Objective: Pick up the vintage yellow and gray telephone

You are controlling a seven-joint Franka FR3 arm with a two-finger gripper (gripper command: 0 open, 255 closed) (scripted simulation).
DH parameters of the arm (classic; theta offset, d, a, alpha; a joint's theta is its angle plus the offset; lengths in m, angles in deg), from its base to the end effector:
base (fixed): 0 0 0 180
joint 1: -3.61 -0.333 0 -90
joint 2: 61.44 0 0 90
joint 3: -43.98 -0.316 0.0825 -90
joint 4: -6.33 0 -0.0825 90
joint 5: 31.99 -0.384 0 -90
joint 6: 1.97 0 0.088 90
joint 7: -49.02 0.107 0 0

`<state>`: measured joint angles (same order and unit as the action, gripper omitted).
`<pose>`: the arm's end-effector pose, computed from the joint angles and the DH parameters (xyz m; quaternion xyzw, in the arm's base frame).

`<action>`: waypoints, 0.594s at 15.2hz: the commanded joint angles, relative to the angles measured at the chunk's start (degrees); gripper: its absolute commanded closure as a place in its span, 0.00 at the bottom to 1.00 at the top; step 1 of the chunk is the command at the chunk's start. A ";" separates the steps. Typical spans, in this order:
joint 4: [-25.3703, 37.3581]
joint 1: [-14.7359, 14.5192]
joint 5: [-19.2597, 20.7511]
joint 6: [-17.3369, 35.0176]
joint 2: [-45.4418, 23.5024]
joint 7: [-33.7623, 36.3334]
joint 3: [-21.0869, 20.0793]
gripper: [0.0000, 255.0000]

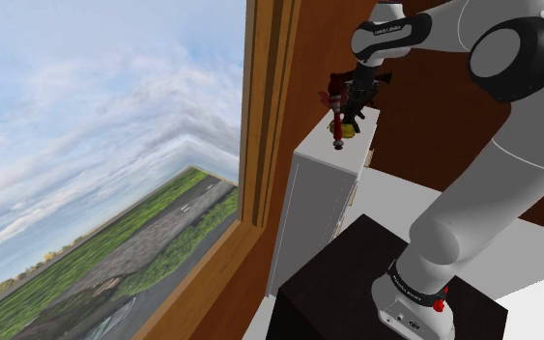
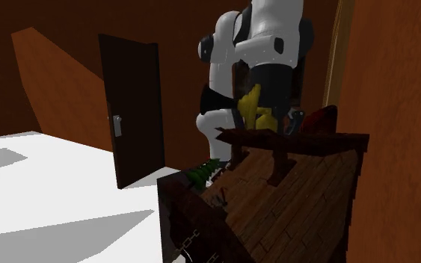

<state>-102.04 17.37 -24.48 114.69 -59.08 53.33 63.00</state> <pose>0.4723 -0.3159 0.5357 0.9499 -0.2940 0.0755 0.0752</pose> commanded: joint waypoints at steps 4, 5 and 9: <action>3.52 0.24 -0.84 -3.19 -1.80 -1.60 0.36 1.00; 4.25 0.23 -0.87 -3.95 -1.77 -1.67 0.34 1.00; 7.33 0.19 -0.99 -7.01 -1.77 -1.98 0.32 1.00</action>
<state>-95.65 17.58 -25.45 108.66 -61.00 51.48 63.35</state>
